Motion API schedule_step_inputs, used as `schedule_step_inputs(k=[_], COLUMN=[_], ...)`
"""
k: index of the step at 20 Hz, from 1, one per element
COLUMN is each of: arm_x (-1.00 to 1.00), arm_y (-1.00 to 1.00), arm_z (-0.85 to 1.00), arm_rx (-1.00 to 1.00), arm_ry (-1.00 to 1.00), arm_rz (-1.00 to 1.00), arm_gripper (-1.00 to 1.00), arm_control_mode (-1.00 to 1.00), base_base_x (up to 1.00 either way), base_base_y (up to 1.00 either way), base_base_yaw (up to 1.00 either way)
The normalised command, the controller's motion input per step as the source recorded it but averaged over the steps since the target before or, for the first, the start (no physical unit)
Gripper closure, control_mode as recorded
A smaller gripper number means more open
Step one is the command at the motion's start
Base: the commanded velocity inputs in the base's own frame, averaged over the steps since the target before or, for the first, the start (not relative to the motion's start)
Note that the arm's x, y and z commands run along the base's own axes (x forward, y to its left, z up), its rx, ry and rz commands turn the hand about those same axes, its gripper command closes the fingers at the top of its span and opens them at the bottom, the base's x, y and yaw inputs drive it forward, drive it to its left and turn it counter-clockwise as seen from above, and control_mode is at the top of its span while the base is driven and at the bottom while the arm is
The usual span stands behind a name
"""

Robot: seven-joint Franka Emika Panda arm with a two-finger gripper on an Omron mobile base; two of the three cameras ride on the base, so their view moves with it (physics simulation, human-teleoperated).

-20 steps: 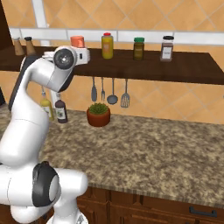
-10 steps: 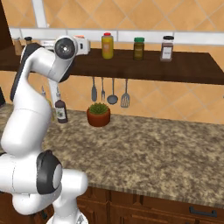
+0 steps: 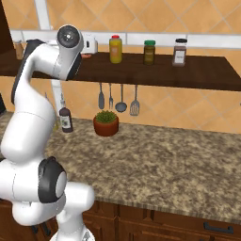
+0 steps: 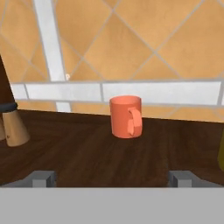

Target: Gather all objects into one cabinet and sort the glasses and bowls to opposite sides.

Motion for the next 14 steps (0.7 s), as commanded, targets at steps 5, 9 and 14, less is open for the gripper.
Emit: schedule_step_inputs(k=[5,9,14], arm_x=[0.40,0.37,0.00], arm_y=[0.00,0.00,0.00], arm_z=[-0.01,-0.15,0.00], arm_rx=[0.00,-0.02,0.00], arm_ry=[0.00,0.18,0.00], arm_rz=[0.00,0.00,0.00], arm_gripper=[-1.00,-1.00,-1.00], arm_control_mode=[-1.00,-1.00,-1.00], base_base_x=[0.00,0.00,0.00], base_base_y=[0.00,0.00,0.00], base_base_yaw=[0.00,0.00,0.00])
